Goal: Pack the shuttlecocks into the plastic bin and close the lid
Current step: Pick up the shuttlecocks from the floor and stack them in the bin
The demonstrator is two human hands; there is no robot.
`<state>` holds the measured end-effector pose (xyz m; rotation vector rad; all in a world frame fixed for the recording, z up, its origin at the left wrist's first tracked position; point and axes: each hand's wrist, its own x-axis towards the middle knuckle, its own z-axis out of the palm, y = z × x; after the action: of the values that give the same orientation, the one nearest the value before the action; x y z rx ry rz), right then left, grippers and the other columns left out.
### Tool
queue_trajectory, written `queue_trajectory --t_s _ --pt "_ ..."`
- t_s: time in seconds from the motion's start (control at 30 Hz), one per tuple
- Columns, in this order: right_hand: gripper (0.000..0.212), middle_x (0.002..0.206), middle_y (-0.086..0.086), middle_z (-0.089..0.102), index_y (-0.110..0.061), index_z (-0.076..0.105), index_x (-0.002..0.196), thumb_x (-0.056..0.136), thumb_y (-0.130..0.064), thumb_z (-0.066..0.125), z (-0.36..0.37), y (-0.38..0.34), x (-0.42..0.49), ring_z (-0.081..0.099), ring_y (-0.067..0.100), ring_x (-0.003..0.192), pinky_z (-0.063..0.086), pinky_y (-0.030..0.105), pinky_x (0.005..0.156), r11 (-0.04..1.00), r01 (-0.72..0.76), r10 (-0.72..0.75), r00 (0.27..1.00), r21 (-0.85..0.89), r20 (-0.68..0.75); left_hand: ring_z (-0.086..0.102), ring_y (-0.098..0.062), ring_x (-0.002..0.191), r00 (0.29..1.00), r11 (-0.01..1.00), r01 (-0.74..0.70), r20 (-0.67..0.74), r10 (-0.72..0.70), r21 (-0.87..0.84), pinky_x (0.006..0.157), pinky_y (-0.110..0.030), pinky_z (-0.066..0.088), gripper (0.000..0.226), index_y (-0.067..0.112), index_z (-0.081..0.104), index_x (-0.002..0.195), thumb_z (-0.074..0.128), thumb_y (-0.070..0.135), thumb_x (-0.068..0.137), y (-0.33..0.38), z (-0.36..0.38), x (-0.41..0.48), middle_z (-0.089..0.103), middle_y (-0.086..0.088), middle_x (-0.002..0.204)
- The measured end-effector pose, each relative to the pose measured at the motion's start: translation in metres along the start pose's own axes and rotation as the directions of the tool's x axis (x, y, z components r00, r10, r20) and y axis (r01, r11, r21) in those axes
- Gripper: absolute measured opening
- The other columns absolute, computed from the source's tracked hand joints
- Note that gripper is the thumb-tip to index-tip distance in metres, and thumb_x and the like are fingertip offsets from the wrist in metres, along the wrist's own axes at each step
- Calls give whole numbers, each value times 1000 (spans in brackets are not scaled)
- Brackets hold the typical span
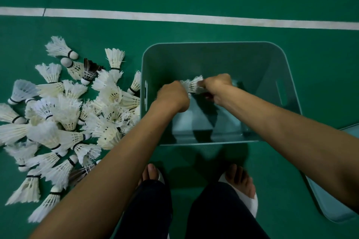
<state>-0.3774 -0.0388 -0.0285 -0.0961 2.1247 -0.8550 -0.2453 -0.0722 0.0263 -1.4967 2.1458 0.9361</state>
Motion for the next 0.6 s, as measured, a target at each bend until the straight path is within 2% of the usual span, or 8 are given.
queue_trajectory --t_s 0.07,0.13,0.23,0.3,0.4,0.47,0.53,0.6 --pt "35 86 17 76 2 73 95 66 -6 89 17 -1 -1 74 32 73 64 50 67 996 -31 26 998 83 62 61 -35 121 1000 1000 -15 1 15 5 97 -38 50 38 3 55 131 53 4 93 -2 2 5 63 -19 130" --pt "36 89 19 76 3 73 98 66 -3 88 22 -2 0 74 33 73 64 51 67 991 -39 31 997 129 66 60 -35 123 999 999 -35 -15 35 0 100 -38 49 38 4 55 132 53 6 94 -4 4 8 62 -19 132" --pt "24 85 17 74 2 69 91 75 -6 85 13 -5 -7 68 28 64 60 36 51 994 -47 36 993 98 109 60 -35 122 998 999 -50 -24 50 12 97 -37 49 37 5 54 131 53 4 94 -6 1 3 62 -19 132" --pt "28 86 14 72 -4 66 85 73 -16 89 0 -8 -15 69 26 65 57 31 46 999 -19 16 995 32 97 59 -36 121 997 998 -66 -45 65 -3 90 -36 47 36 5 52 130 53 3 94 -6 -4 -7 60 -20 131" --pt "41 87 6 71 -14 67 79 59 -39 93 -23 -14 -37 74 26 69 64 40 59 975 156 -172 981 -160 -94 63 -33 115 970 974 -194 -172 172 -120 92 -33 48 39 9 58 128 50 0 91 -11 -21 -36 65 -17 127" --pt "38 78 -1 73 -21 66 69 54 -51 85 -37 -17 -55 74 26 70 64 44 70 928 329 -359 915 -178 -185 71 -22 95 892 891 -391 -331 307 -230 92 -33 55 35 13 66 118 51 -2 90 -22 -33 -65 73 -9 108" --pt "27 68 -6 72 -25 65 63 60 -49 77 -43 -23 -86 74 22 66 63 44 71 855 508 -517 825 -100 -227 71 -12 77 786 791 -546 -496 369 -276 79 -36 59 27 13 68 108 54 -1 92 -41 -41 -100 75 0 91" --pt "17 64 -6 71 -27 65 63 70 -40 73 -39 -29 -130 73 19 62 62 44 69 760 648 -642 738 -46 -208 70 -11 73 716 743 -590 -629 301 -315 71 -35 60 21 13 69 104 54 2 94 -66 -38 -128 74 3 87"
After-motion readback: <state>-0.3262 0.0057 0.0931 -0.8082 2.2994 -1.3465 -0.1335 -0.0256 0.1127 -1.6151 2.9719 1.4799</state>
